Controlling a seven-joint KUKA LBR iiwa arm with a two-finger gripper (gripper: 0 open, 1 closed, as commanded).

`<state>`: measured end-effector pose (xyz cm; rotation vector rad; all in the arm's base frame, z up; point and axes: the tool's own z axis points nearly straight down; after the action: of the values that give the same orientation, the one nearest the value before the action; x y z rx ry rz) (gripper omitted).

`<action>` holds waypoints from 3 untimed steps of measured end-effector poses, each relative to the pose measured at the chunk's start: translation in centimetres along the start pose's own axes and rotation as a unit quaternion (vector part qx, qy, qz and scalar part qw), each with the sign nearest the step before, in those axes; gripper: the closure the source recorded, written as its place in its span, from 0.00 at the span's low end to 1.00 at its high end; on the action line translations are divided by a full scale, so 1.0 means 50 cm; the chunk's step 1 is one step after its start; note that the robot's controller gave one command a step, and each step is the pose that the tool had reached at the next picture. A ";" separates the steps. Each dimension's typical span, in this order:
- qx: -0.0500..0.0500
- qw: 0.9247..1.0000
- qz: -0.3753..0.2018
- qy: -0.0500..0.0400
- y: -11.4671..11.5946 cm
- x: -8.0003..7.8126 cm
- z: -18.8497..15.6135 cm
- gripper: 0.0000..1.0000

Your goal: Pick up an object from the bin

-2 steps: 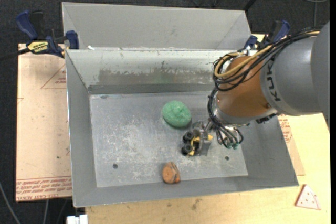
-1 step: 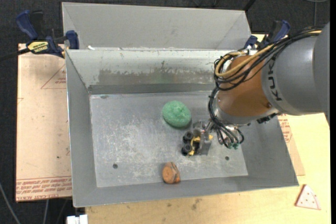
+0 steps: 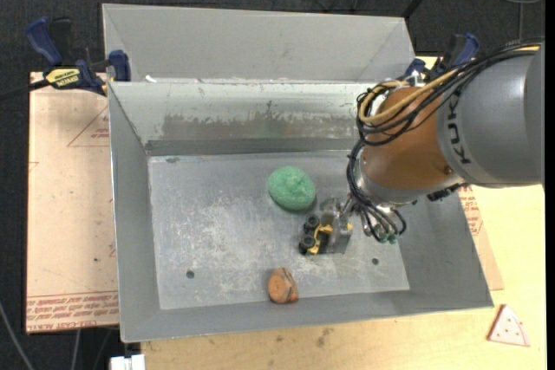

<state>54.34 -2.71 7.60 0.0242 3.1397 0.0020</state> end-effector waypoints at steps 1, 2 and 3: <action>0.000 1.000 0.000 0.000 0.000 0.000 -0.018 1.00; 0.000 1.000 0.000 -0.001 0.000 -0.001 -0.031 1.00; 0.000 1.000 0.000 0.002 0.000 0.002 -0.046 1.00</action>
Offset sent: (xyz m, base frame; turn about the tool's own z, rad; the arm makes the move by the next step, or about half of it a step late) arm 0.0000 -0.0001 0.0269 0.0000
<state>54.25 -2.69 9.92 0.0251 3.1445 0.0021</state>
